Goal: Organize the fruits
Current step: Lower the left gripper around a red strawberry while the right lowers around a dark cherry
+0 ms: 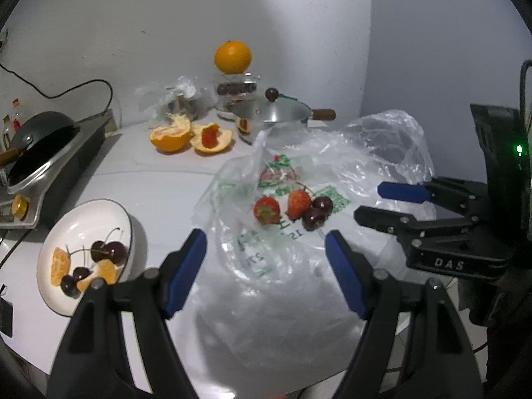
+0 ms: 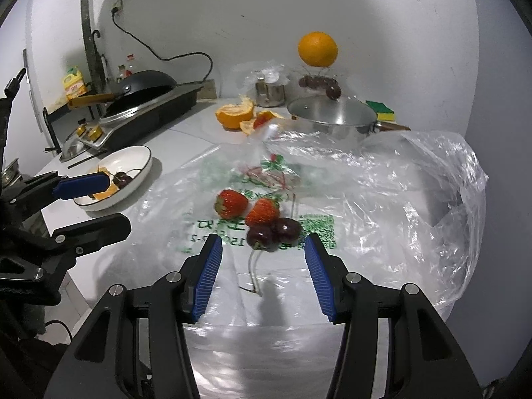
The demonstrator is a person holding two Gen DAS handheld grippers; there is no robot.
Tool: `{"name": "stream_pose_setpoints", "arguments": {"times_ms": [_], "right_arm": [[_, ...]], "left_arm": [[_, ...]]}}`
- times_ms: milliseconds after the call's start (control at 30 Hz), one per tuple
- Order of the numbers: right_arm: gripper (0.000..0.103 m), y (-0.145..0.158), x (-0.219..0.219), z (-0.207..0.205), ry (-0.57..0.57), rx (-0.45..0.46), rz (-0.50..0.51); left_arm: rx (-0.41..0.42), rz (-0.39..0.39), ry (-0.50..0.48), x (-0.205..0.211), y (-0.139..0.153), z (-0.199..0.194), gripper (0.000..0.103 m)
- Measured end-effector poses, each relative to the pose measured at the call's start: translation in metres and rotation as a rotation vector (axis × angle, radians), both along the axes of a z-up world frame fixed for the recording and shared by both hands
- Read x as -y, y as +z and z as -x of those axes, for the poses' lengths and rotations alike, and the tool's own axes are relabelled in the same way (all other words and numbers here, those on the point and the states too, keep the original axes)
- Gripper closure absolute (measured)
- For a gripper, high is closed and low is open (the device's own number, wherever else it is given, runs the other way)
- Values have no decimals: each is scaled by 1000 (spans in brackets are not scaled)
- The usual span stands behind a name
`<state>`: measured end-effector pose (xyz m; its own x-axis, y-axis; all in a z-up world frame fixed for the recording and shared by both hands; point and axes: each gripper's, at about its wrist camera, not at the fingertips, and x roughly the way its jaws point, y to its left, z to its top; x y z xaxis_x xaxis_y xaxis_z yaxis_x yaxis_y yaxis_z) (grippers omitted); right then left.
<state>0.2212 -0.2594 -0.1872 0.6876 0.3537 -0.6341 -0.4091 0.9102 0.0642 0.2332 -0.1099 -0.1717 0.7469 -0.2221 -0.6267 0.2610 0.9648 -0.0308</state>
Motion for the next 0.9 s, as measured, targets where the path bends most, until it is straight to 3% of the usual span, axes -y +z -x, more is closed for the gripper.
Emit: {"name": "stream_pose_setpoints", "arguments": {"times_ms": [500,900], "right_arm": [[49,-22,1,-39,8,-48,-7],[56,-28,3,-68,23,-69,-18]], "left_arm": [[-29,-13,-9,5,-17,-32,28],[27,-92,-78,24,-22,-61,29]]}}
